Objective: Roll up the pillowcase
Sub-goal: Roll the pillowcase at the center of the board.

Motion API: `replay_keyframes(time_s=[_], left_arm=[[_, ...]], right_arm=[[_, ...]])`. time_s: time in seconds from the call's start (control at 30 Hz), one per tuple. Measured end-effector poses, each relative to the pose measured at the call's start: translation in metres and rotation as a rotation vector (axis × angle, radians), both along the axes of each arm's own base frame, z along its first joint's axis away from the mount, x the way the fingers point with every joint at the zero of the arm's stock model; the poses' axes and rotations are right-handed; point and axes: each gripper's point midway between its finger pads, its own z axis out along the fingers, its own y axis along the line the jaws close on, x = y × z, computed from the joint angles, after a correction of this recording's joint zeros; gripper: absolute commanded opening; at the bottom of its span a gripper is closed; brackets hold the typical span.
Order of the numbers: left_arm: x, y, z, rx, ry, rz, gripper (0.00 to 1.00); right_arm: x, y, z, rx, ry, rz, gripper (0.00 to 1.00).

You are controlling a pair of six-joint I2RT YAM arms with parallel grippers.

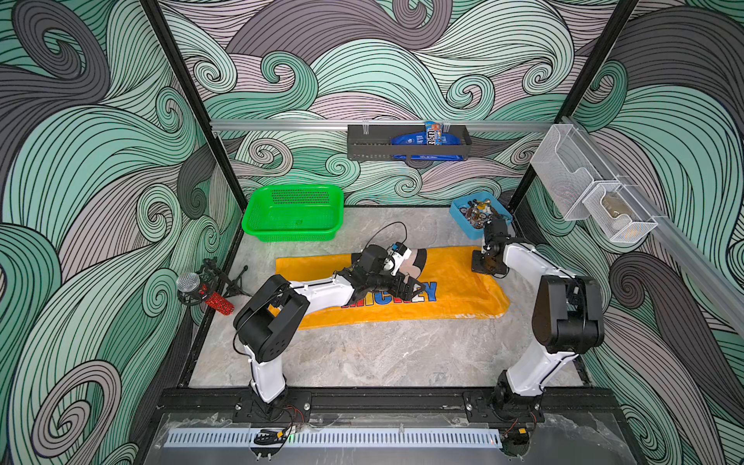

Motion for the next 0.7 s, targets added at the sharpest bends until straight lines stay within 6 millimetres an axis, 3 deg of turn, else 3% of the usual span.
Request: replay_keyframes(time_s=[0.17, 0.33, 0.4, 0.7], left_arm=[[0.000, 0.004, -0.005, 0.015, 0.007, 0.005, 0.99], [-0.002, 0.008, -0.012, 0.029, 0.020, 0.007, 0.99], [-0.003, 0.010, -0.013, 0.033, 0.024, 0.010, 0.99], [-0.004, 0.012, -0.014, 0.036, 0.027, 0.012, 0.99]], right_arm=[[0.004, 0.031, -0.012, 0.015, 0.033, 0.033, 0.01], [0.009, 0.058, -0.030, 0.020, 0.074, 0.071, 0.08], [0.008, 0.068, -0.034, 0.019, 0.086, 0.088, 0.16], [0.007, 0.084, -0.033, 0.049, 0.101, 0.101, 0.38]])
